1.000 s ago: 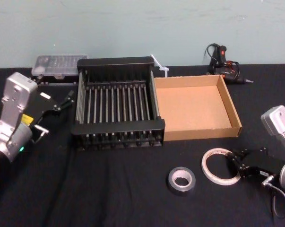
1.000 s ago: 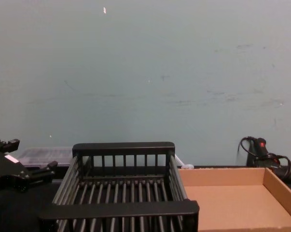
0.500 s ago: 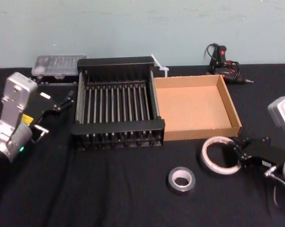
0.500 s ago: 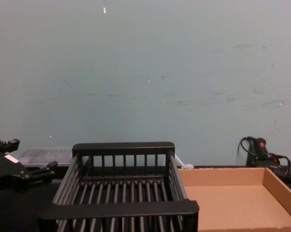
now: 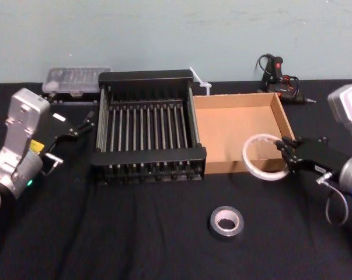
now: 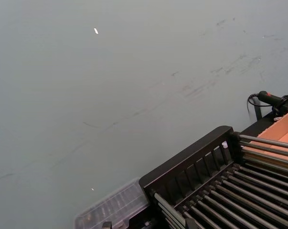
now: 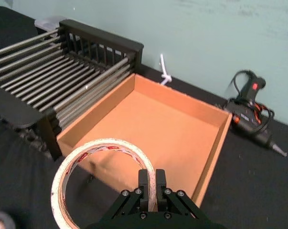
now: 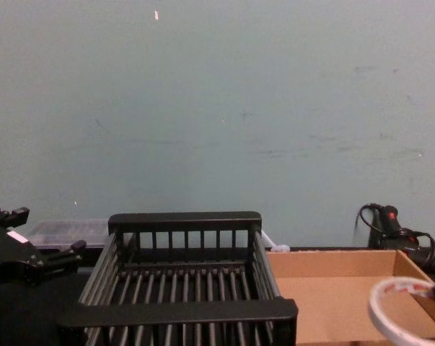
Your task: Pick up the white tape and place it into the black box , Pick up the silver tape and place it into the brown box.
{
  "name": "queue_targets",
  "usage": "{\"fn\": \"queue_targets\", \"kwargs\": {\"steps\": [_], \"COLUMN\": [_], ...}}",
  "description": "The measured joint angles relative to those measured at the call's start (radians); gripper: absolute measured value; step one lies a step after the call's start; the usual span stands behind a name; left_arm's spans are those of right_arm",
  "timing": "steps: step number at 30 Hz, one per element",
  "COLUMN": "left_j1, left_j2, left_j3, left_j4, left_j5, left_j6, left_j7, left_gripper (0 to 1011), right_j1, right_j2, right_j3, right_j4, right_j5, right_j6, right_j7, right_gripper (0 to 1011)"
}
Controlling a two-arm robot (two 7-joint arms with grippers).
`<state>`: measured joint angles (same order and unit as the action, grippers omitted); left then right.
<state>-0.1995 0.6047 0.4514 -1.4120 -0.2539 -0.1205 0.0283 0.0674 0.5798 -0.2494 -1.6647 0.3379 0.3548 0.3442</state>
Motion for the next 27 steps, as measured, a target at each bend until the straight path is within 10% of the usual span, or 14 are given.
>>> {"fn": "queue_targets", "kwargs": {"steps": [27], "left_j1": [0.000], "left_j2": [0.000], "left_j3": [0.000], "left_j4": [0.000], "left_j5": [0.000], "left_j6": [0.000], "left_j7": [0.000], "left_gripper": [1001], "right_j1": [0.269], "right_j2": [-0.181], "right_j3": [-0.137], "right_j4": [0.159], "right_j5": [-0.136], "right_j6": [0.032], "right_j7": [0.020], "right_gripper": [97]}}
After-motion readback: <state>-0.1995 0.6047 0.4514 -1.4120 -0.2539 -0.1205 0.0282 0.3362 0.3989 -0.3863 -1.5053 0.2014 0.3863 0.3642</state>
